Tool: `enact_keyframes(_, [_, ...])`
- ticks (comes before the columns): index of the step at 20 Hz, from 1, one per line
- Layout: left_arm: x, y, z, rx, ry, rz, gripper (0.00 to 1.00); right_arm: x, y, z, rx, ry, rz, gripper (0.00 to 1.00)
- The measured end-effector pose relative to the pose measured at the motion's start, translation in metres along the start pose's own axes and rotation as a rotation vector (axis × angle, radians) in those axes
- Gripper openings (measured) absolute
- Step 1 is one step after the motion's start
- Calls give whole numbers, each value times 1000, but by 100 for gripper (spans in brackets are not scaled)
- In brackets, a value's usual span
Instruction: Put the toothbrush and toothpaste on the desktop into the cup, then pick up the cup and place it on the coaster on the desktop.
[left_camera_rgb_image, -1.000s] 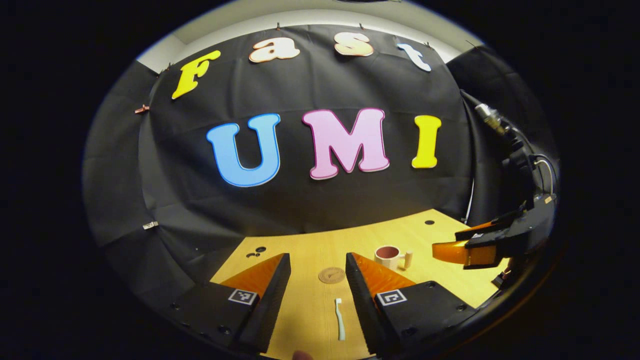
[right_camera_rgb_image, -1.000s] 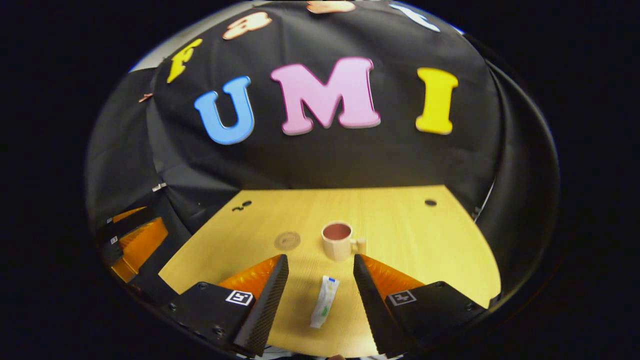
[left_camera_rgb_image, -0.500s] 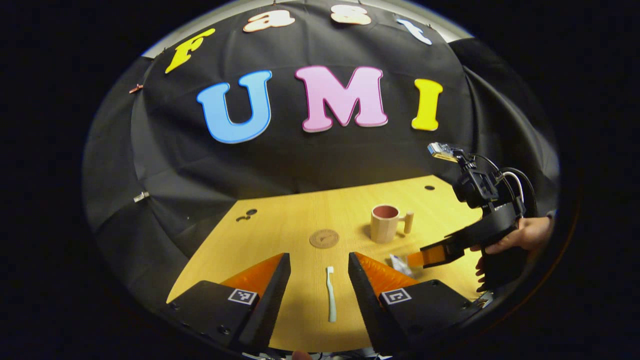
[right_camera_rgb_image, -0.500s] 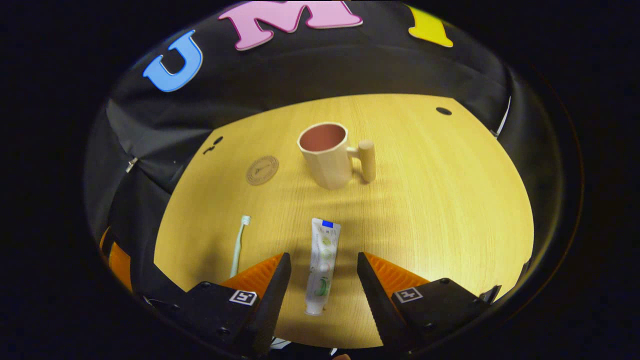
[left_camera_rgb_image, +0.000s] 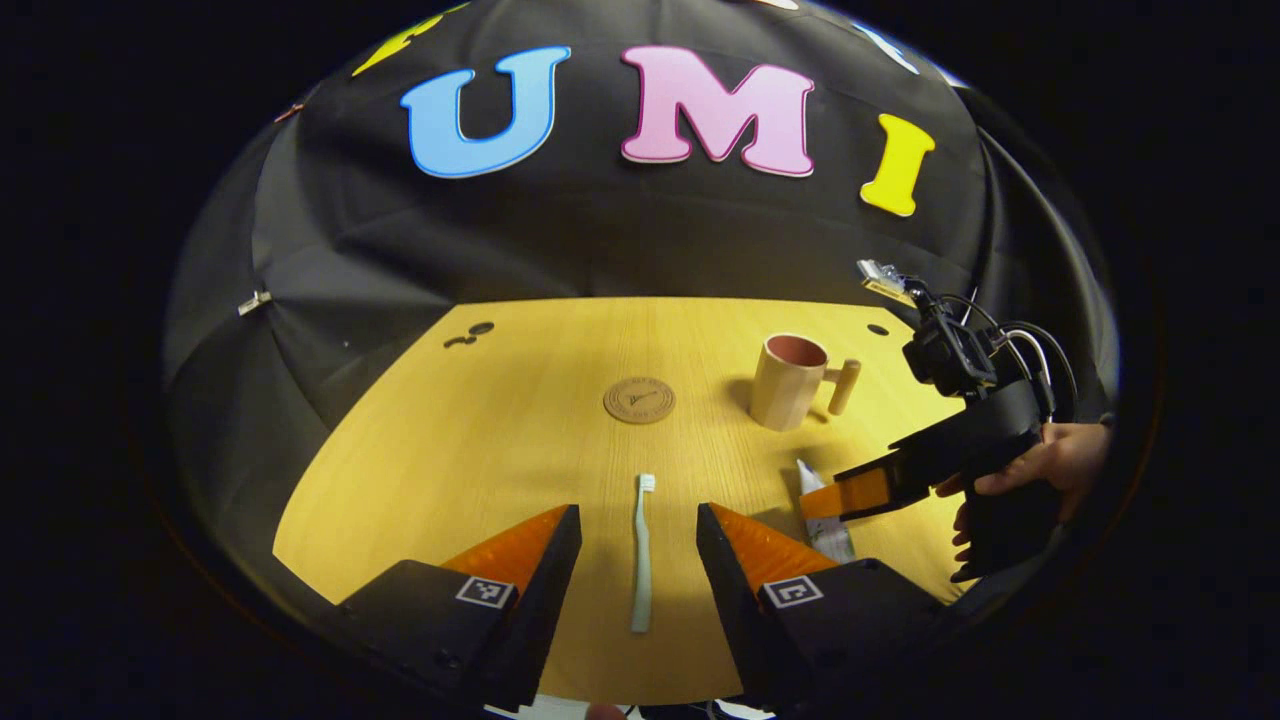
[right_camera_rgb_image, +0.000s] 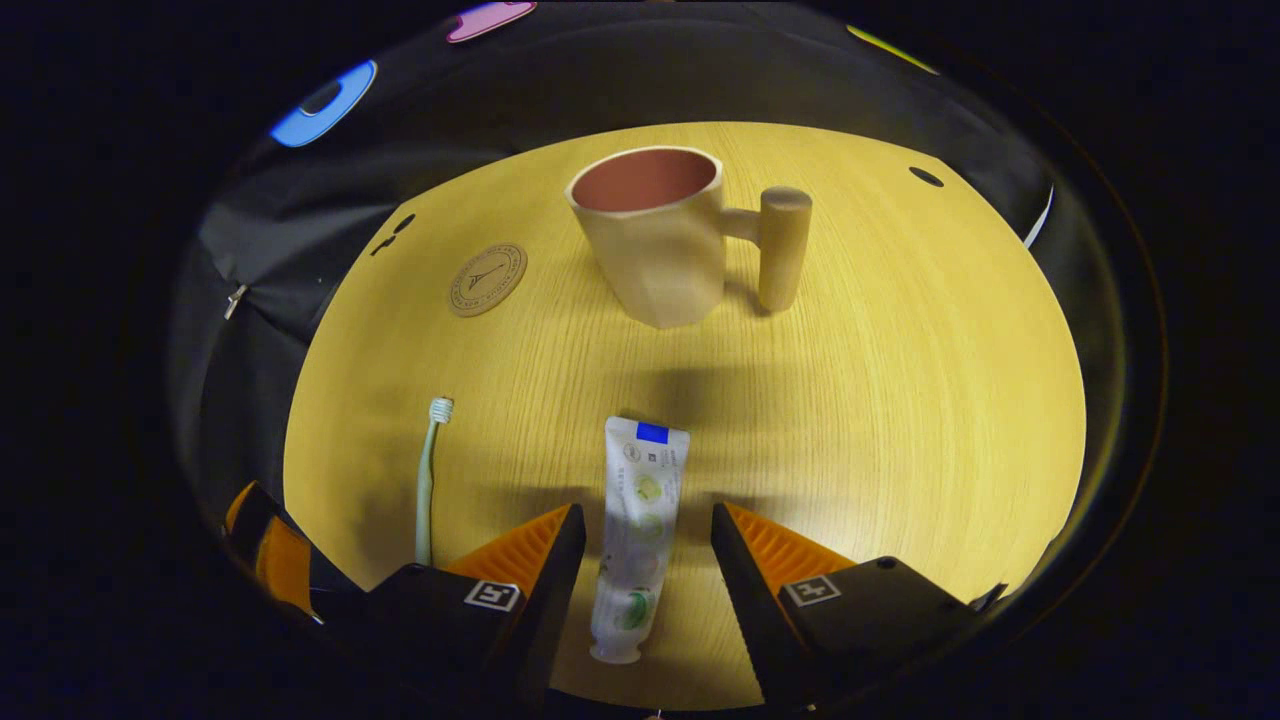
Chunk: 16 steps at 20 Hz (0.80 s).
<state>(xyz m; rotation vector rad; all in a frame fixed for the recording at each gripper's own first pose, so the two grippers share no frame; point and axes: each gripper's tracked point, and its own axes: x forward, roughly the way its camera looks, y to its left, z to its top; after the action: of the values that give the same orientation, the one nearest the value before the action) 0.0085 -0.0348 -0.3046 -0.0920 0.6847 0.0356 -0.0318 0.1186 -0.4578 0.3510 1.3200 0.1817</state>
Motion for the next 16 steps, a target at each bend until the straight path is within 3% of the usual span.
enact_keyframes(2, [12,3,-10,1,33,7,75,6,3,-2,36,33,27,72])
enact_keyframes(3, [15,4,-12,1,51,10,76,9,3,-4,50,50,30,77])
enact_keyframes(4, [20,4,-15,1,65,11,76,10,2,-3,61,52,31,61])
enact_keyframes(6, [31,4,-19,2,90,11,76,11,2,-2,56,52,38,49])
enact_keyframes(9, [43,-2,-27,10,145,-9,76,7,-2,-2,61,73,47,45])
enact_keyframes(10, [47,-4,-30,13,166,-21,76,9,-2,-2,72,83,53,36])
enact_keyframes(11, [49,-6,-34,16,187,-30,75,11,-1,-5,81,93,60,42])
enact_keyframes(14, [57,-8,-36,16,220,-42,72,6,-3,-3,121,86,83,25])
enact_keyframes(16, [60,-8,-40,14,240,-44,71,5,-1,-4,133,86,114,25])
